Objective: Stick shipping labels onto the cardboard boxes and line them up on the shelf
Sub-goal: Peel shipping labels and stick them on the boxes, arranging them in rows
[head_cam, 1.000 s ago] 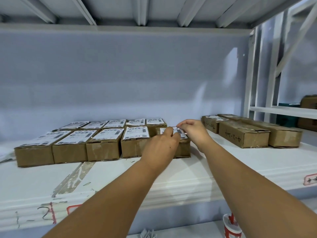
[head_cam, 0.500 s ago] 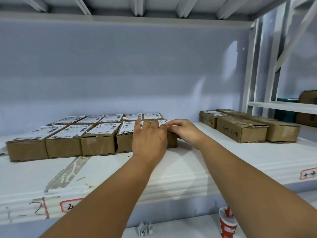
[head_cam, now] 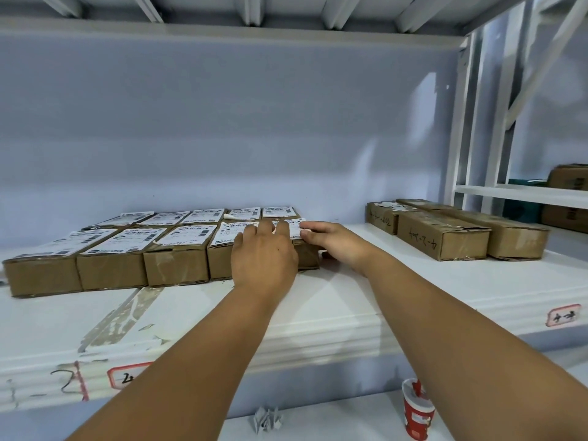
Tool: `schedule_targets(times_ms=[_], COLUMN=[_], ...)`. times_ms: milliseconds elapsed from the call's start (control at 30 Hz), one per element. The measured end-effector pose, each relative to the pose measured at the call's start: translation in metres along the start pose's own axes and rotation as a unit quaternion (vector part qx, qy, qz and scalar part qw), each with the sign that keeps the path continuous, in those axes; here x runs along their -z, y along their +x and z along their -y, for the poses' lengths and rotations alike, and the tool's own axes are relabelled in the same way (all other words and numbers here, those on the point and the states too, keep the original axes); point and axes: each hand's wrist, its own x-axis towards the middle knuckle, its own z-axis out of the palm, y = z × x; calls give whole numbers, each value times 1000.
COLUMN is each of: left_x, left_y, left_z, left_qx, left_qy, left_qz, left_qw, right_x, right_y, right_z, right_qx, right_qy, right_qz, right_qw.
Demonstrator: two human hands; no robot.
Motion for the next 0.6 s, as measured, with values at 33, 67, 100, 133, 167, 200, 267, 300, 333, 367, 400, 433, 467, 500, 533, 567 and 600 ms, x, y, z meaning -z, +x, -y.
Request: schedule_targets(times_ms=[33,67,100,133,167,200,267,300,333,367,400,433,467,500,533,567,600], left_x=[-1,-1,-2,-2,-2,-2,0,1,2,3,4,4,4,4,4,3,2], left_y=[-1,-1,-1,0,0,1,1,0,0,-1,0,0,0,0,1,1,0], left_z=[0,1,1,2,2,2,2,2,1,2,2,2,2,2,2,1,1], left_qx=[-1,-4,-4,-1,2,3,5,4,2,-1,-3,-4,-6,-6,-5,-7,-12], left_qy=[5,11,15,17,18,21,24,23,22,22,25,26,26,26,27,30,36], left_qz=[4,11,17,22,25,27,37,42,45,44,44,44,46,49,51,50,48], left_qw=[1000,1000,1000,1000,1000,999,999,999,999,999,999,999,999,998,998,998,998], right_x=[1,1,2,3,2,2,1,0,0,-1,-1,-1,-1,-2,-2,-4,-5], right_y=[0,1,0,-2,-3,-4,-1,1,2,4,6,7,6,7,8,9,10], right_z=[-1,-1,-1,0,1,2,-1,-2,-2,-3,-3,-3,-1,0,1,1,1], right_qx=[2,7,8,10,10,9,5,4,2,-6,-16,-28,-34,-40,-49,-54,-53], right_qy=[-1,5,12,19,17,6,-16,-22,-26,-27,-27,-27,-27,-28,-30,-35,-43], right_qz=[7,9,8,11,10,13,6,-1,-7,-12,-14,-13,-8,-5,-3,-2,-8], right_qw=[1000,1000,1000,1000,1000,1000,1000,1000,1000,1000,999,999,999,999,998,998,998])
